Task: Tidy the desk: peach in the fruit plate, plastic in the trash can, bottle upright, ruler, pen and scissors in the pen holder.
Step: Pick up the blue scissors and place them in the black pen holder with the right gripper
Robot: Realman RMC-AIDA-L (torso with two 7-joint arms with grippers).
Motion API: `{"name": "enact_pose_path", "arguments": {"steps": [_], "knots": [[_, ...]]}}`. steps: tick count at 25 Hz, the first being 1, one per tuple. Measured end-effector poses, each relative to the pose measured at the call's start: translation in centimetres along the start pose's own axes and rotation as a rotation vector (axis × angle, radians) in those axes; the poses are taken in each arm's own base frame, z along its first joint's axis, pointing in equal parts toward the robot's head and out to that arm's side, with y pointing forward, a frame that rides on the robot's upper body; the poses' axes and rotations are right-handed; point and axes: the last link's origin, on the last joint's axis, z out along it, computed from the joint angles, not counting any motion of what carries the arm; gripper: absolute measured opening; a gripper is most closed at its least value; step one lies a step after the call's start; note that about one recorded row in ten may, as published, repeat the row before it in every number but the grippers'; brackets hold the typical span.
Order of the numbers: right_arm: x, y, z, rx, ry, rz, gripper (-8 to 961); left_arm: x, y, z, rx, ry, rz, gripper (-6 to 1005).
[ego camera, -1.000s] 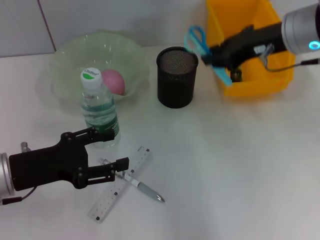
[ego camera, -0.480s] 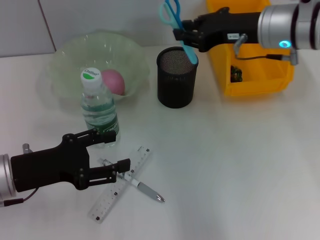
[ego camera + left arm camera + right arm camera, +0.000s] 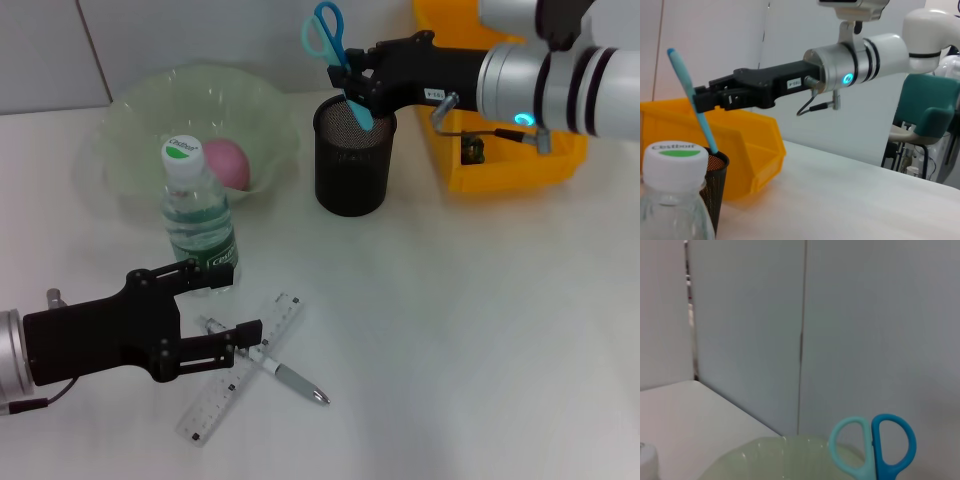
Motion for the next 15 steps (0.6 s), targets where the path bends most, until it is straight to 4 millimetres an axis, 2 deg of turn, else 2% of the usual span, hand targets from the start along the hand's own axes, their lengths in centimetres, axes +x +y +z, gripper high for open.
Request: {"name": "enact_pose_path", "arguments": {"steps": [15], "knots": [[2.5, -0.3, 0.7, 0.053, -0.01, 0.081, 274, -0.1, 0.1, 0.0, 0.0, 0.001, -0.004, 802]]}}
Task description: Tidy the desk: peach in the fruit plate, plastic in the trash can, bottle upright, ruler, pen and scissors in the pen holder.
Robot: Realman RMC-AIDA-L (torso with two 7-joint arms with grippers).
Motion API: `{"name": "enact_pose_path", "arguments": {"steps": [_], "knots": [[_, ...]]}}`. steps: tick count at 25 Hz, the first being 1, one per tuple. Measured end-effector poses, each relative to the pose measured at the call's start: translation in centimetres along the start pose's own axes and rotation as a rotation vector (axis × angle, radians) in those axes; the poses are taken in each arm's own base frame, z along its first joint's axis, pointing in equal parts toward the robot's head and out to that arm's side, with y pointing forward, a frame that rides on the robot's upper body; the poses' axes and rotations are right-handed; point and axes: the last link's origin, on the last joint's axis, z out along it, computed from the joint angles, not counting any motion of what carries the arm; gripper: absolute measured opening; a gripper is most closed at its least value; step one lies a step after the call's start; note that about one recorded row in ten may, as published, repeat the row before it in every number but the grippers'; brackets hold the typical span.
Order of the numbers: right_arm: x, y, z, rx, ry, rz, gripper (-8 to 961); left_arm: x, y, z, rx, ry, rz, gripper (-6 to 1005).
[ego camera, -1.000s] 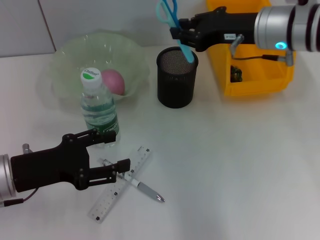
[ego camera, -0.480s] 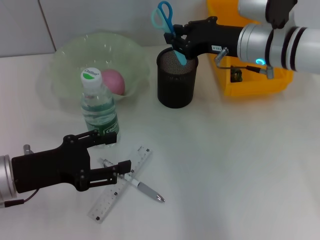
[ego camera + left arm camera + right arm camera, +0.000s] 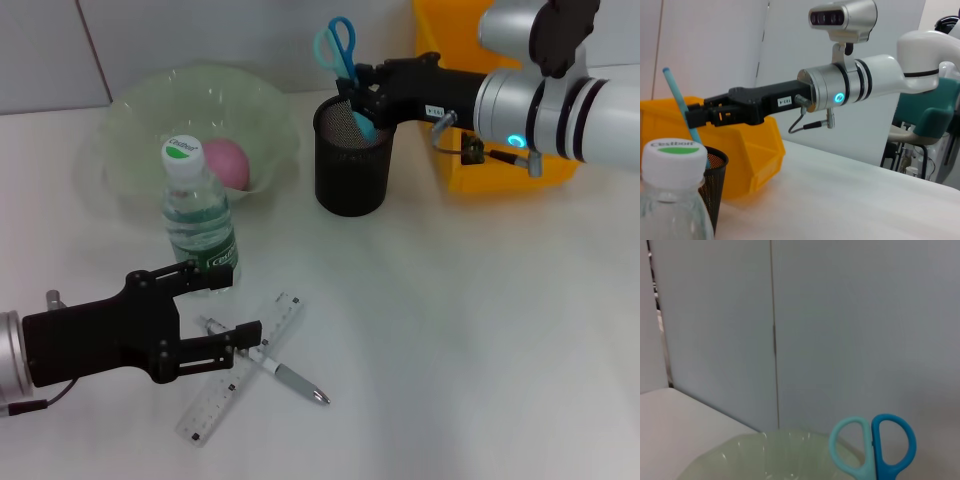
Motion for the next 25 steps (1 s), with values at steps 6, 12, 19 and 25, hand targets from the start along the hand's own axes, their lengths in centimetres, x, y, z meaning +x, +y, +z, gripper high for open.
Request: {"name": "enact_pose_path", "arguments": {"steps": [6, 12, 19, 25], "knots": [[0.4, -0.1, -0.1, 0.005, 0.006, 0.013, 285, 0.0, 0.0, -0.1, 0.001, 0.003, 0.0, 802], [0.5, -0.1, -0.3, -0.002, 0.005, 0.016, 335, 0.1, 0.0, -0.1, 0.002, 0.003, 0.0, 802], [0.3, -0.1, -0.5, -0.01, -0.009, 0.035, 564, 0.1, -0.1, -0.1, 0.004, 0.004, 0.0, 802], [-0.2, -0.5, -1.7, -0.026, -0.066, 0.092, 684, 0.1, -0.1, -0.1, 0.003, 0.004, 0.001, 801]]}}
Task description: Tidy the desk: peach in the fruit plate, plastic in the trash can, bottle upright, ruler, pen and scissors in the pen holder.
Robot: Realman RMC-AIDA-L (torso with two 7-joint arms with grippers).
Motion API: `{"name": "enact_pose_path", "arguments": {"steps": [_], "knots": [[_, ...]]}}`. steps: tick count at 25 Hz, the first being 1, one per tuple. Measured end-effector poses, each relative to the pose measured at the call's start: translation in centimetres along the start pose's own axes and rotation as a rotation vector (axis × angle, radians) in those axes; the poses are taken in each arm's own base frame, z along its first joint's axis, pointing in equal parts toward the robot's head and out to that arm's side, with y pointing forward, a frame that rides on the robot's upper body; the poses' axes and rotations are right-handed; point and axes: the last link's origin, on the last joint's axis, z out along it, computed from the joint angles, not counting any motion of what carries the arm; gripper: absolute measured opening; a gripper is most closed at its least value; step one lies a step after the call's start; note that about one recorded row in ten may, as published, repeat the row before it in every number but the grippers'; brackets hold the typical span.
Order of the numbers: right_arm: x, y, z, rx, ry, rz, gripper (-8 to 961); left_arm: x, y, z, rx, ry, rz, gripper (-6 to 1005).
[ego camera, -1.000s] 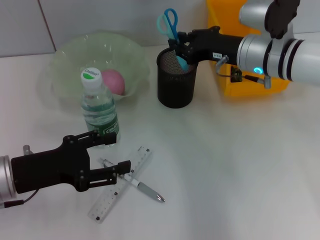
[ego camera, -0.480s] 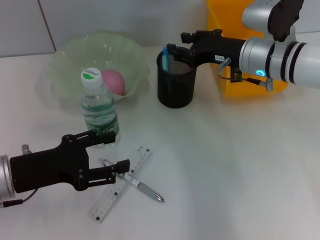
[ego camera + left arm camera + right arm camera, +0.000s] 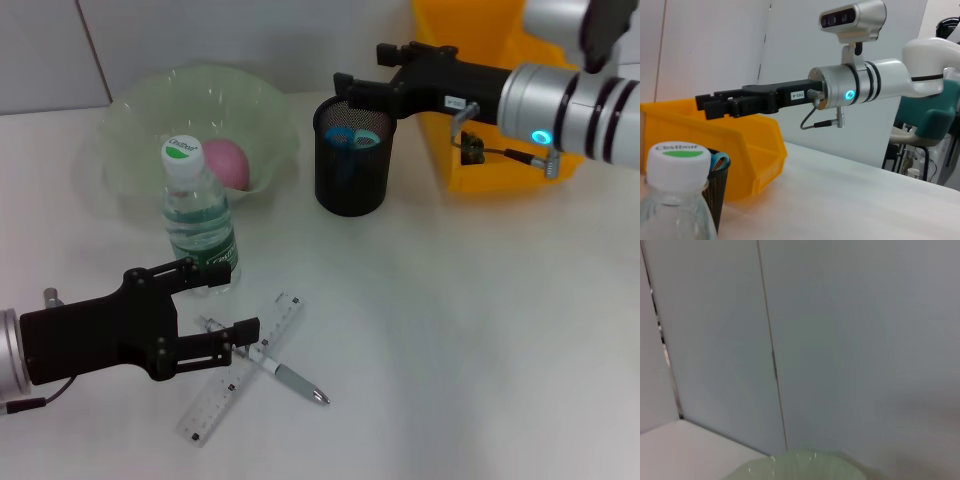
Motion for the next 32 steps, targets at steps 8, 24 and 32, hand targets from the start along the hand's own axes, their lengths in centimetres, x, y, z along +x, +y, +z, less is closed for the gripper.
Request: {"name": "enact_pose_path", "arguments": {"steps": [8, 24, 32], "knots": [[-0.5, -1.1, -5.0, -0.065, -0.083, 0.157, 785, 0.4, 0.1, 0.0, -0.01, 0.024, -0.022, 801], [0.7, -1.9, -15.4, -0.418, 0.288, 0.184, 783, 1.4, 0.1, 0.0, -0.041, 0.017, -0.077, 801], [2.4, -0.4, -15.3, -0.515, 0.496, 0.14, 783, 1.3, 0.0, 0.0, -0.039, 0.011, -0.082, 801]]}}
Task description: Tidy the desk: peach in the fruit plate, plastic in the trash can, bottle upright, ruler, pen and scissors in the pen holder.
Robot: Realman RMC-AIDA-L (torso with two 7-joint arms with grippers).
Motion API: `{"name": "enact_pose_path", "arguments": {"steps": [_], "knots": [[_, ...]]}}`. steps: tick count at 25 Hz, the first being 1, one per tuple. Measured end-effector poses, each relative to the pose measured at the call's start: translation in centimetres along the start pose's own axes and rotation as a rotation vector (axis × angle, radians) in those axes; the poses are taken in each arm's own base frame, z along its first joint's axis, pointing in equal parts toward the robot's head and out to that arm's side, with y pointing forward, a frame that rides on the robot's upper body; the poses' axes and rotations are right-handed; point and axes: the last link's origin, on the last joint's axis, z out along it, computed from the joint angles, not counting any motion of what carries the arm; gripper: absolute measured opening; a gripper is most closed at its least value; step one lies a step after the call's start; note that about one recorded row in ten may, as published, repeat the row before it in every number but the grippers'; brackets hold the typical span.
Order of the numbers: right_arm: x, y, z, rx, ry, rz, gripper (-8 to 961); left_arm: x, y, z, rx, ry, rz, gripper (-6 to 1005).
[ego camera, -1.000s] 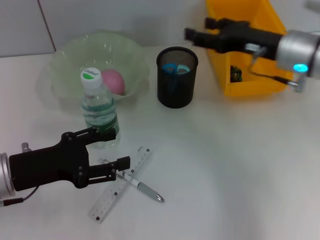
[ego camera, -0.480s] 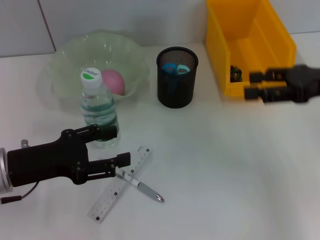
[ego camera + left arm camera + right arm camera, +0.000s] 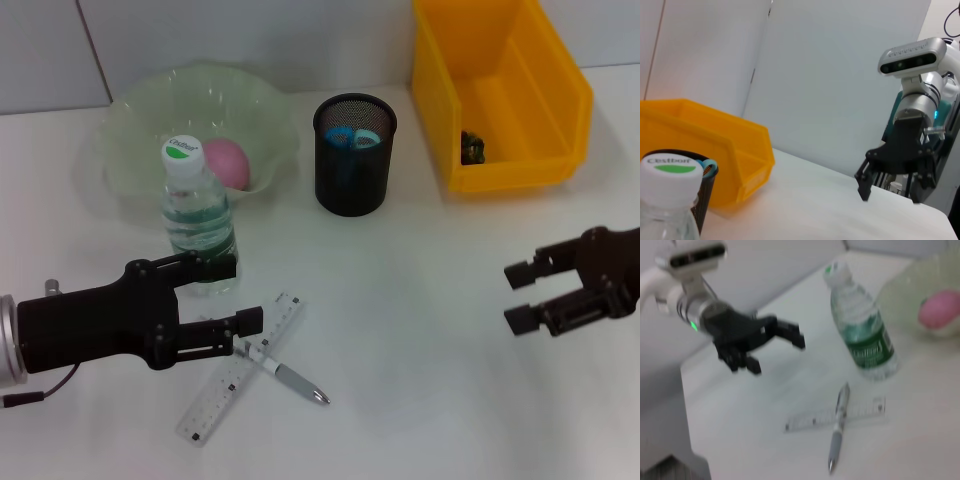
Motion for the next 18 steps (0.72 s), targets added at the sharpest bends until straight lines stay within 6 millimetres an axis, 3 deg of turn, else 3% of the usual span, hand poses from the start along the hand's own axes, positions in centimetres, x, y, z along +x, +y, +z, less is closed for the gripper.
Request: {"name": "enact_pose_path", "arguments": {"steps": [6, 14, 18], "knots": [[0.1, 0.2, 0.8, -0.007, 0.018, -0.056, 782, -0.2, 0.1, 0.0, -0.002, -0.008, -0.02, 801], [1.6, -0.2, 1.4, 0.084, -0.122, -0.276, 773, -0.2, 0.1, 0.0, -0.01, -0.024, -0.065, 801], [1.8, -0.3, 1.6, 0.087, -0.118, -0.287, 773, -0.2, 0.0, 0.1, -0.01, -0.03, -0.08, 801]]}}
